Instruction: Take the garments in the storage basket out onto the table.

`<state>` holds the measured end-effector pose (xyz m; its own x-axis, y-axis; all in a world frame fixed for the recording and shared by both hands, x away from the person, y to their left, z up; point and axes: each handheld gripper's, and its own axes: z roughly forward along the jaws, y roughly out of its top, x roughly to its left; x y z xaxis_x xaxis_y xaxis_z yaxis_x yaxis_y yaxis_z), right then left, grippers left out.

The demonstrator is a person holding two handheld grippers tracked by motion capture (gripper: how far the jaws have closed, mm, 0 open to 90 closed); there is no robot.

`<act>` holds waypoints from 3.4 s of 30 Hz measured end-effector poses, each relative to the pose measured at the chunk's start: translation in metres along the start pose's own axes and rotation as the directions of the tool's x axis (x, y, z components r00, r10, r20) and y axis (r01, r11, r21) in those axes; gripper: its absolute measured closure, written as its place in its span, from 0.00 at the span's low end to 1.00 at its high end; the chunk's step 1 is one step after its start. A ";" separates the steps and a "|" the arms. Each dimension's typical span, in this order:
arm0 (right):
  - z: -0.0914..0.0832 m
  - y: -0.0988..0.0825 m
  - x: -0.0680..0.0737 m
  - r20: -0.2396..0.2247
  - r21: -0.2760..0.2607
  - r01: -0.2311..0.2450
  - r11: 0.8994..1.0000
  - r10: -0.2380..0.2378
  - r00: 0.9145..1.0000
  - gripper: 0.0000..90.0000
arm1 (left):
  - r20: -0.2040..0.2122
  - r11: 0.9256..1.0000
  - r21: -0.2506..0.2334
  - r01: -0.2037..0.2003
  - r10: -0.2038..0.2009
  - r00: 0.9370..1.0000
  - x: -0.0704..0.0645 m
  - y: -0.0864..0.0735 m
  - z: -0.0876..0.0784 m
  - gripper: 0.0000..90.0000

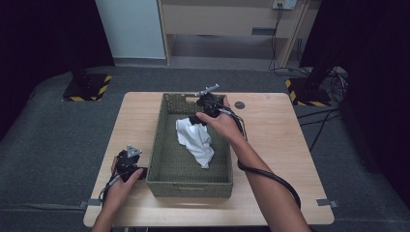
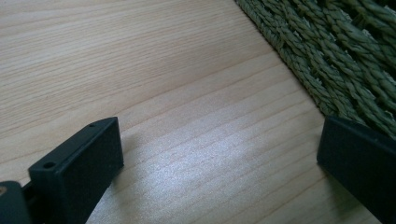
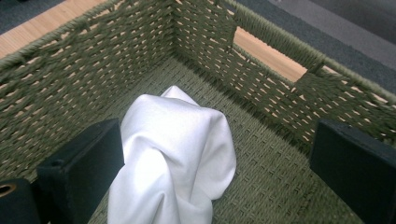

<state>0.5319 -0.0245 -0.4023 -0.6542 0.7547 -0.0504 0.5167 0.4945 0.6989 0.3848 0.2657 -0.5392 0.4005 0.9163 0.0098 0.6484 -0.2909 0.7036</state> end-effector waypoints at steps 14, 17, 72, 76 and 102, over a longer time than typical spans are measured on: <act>0.023 -0.002 0.016 -0.015 0.029 -0.002 1.000 0.002 1.000 0.03 | 0.001 1.000 0.000 0.000 0.000 1.000 0.000 0.000 0.000 0.00; 0.025 -0.003 0.017 -0.016 0.034 -0.003 0.999 0.003 1.000 0.03 | 0.001 1.000 0.000 0.000 0.000 1.000 0.000 0.000 0.000 0.00; 0.064 -0.040 0.031 -0.051 0.097 -0.031 0.995 0.036 0.998 0.03 | 0.001 1.000 0.003 -0.003 0.003 1.000 0.000 0.000 0.000 0.00; 0.067 -0.041 0.029 -0.048 0.099 -0.038 0.994 0.043 0.998 0.03 | 0.001 1.000 0.003 -0.003 0.003 1.000 0.000 0.000 0.000 0.00; 0.085 -0.049 0.027 -0.044 0.146 -0.064 0.987 0.071 0.996 0.03 | 0.001 1.000 0.002 -0.001 0.001 1.000 0.000 0.000 0.000 0.00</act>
<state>0.5361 0.0083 -0.4989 -0.6391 0.7685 0.0309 0.6330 0.5027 0.5887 0.3848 0.2658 -0.5392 0.4022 0.9155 0.0098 0.6489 -0.2926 0.7024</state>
